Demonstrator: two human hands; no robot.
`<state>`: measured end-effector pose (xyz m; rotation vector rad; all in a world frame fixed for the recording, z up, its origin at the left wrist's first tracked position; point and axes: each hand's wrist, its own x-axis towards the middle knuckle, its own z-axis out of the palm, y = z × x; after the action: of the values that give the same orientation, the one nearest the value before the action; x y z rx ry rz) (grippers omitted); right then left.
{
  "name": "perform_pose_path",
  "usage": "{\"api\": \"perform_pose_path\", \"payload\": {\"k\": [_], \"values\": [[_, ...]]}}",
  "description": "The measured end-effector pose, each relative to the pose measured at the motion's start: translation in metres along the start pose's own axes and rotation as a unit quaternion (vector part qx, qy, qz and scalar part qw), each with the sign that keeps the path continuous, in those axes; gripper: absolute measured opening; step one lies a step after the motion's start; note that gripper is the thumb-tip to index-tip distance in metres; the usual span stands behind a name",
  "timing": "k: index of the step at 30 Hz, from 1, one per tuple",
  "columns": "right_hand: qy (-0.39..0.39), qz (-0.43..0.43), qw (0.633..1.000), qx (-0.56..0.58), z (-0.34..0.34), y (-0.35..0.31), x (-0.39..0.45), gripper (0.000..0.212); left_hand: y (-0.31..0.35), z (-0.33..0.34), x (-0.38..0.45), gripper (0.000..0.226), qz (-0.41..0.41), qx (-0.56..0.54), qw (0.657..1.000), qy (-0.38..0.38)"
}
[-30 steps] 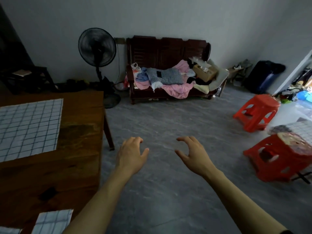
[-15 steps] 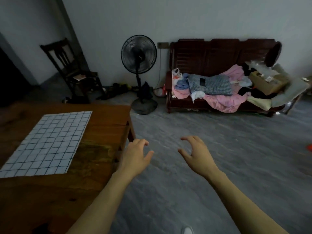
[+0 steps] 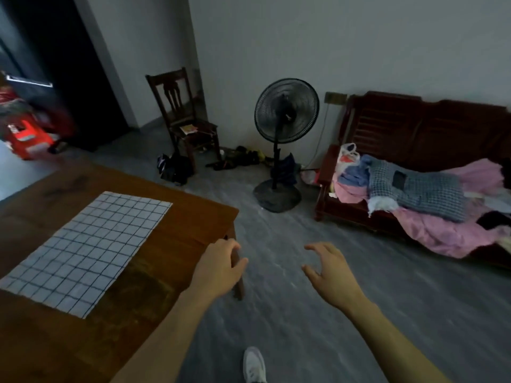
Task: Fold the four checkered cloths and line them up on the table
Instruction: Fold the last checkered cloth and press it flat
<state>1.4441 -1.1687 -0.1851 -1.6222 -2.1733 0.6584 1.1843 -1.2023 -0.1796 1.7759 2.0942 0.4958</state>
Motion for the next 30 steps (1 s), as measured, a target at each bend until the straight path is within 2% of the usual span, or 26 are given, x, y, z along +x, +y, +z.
{"api": "perform_pose_path", "payload": {"k": [4, 7, 10, 15, 24, 30], "values": [[-0.018, -0.024, 1.000, 0.004, 0.013, 0.004, 0.087, 0.041, -0.017, 0.013, 0.075, 0.032, -0.046, -0.038, 0.998, 0.028], [-0.049, -0.032, 0.998, -0.004, 0.020, -0.002, 0.138, 0.041, -0.033, 0.020, 0.111, 0.030, -0.075, -0.065, 0.995, 0.022], [-0.074, -0.085, 0.993, -0.031, 0.026, -0.022, 0.210, 0.041, -0.057, 0.013, 0.159, 0.033, -0.108, -0.077, 0.990, 0.045], [-0.112, -0.147, 0.983, -0.014, 0.054, -0.067, 0.308, 0.041, -0.102, -0.016, 0.204, 0.033, -0.182, -0.080, 0.977, 0.078], [-0.242, -0.269, 0.932, 0.018, 0.136, -0.131, 0.437, 0.040, -0.163, -0.029, 0.247, 0.036, -0.339, -0.045, 0.928, 0.148], [-0.344, -0.336, 0.876, 0.013, 0.171, -0.151, 0.516, 0.043, -0.154, -0.011, 0.282, 0.037, -0.436, -0.051, 0.879, 0.185]]}}
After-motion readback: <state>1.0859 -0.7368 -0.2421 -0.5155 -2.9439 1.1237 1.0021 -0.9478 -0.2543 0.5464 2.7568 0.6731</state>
